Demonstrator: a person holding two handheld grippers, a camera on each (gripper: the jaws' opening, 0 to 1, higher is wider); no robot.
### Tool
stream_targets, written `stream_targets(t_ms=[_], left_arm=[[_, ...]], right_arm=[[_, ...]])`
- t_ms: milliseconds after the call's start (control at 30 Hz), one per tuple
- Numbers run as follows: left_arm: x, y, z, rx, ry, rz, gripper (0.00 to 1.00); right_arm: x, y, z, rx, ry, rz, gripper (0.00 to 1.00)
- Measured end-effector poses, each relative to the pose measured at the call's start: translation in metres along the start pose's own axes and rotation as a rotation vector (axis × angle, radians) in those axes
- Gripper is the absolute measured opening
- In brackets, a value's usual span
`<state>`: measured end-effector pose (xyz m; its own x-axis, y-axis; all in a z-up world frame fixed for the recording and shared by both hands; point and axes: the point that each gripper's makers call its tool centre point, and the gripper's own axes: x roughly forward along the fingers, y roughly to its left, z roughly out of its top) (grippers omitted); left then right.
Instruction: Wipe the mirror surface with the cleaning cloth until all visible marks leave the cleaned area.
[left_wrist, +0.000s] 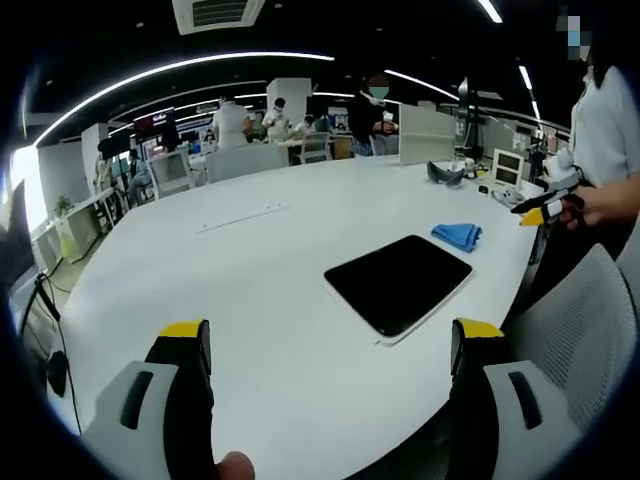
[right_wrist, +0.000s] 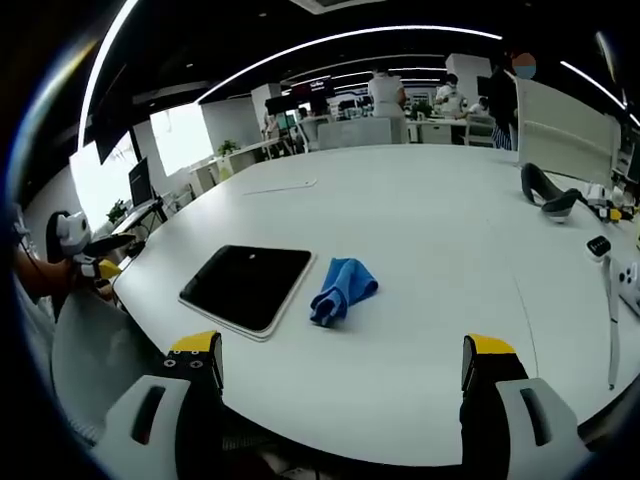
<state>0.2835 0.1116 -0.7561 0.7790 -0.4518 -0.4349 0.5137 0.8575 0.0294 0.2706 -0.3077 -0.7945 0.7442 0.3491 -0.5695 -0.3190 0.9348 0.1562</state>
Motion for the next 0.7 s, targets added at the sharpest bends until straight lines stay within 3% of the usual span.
stream_targets(t_ms=[233, 400, 600, 700], left_arm=[[0.003, -0.001, -0.006, 0.019, 0.022, -0.008, 0.99], [0.003, 0.005, -0.005, 0.006, 0.011, 0.009, 0.99], [0.004, 0.005, -0.008, 0.013, 0.018, 0.004, 0.99], [0.004, 0.006, -0.008, 0.011, 0.018, 0.004, 0.99]], right_arm=[[0.004, 0.003, 0.016, -0.031, 0.034, -0.013, 0.98], [0.014, 0.012, 0.023, -0.043, 0.107, 0.003, 0.98], [0.026, 0.017, 0.038, -0.026, 0.144, 0.021, 0.95], [0.035, 0.018, 0.042, -0.036, 0.200, 0.043, 0.94]])
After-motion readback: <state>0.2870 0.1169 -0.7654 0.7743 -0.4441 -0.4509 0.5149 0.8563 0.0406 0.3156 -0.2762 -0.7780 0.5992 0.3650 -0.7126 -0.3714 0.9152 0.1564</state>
